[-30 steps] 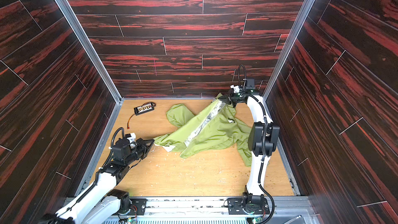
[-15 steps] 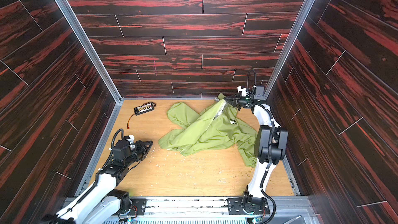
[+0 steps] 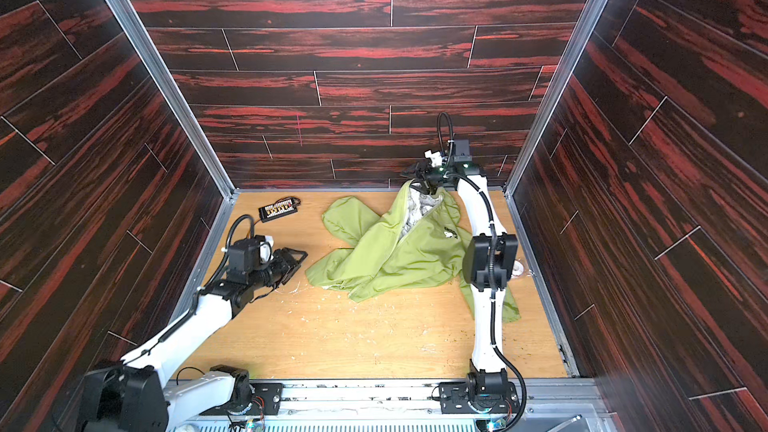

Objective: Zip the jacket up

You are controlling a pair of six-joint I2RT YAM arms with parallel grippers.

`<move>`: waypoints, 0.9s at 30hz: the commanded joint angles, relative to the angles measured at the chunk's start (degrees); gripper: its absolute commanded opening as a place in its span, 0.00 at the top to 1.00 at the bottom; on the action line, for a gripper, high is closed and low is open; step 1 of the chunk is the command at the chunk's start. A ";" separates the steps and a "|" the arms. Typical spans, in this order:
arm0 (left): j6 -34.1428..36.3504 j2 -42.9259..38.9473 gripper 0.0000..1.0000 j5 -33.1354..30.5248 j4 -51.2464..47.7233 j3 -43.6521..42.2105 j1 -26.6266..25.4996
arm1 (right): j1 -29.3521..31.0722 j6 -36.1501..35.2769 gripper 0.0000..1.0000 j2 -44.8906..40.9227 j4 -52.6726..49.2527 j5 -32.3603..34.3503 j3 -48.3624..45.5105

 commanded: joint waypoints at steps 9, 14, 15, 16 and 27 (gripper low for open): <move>27.37 19.14 0.36 -6.99 -26.87 24.84 -16.32 | -2.23 -10.61 0.34 -8.02 -18.80 22.61 -8.30; 32.03 28.34 0.36 -8.89 -32.45 33.11 -19.50 | -3.53 -12.07 0.34 -15.65 -15.37 23.28 -20.02; 32.77 30.34 0.36 -8.94 -33.13 34.74 -19.63 | -3.47 -12.66 0.34 -17.10 -15.14 23.31 -22.10; 33.30 31.59 0.37 -9.21 -33.62 36.24 -19.85 | -3.48 -12.93 0.34 -18.84 -14.24 23.31 -24.68; 36.63 44.57 0.92 -7.84 -37.78 49.03 -19.87 | -2.91 -12.05 0.36 -34.52 -6.00 20.75 -46.32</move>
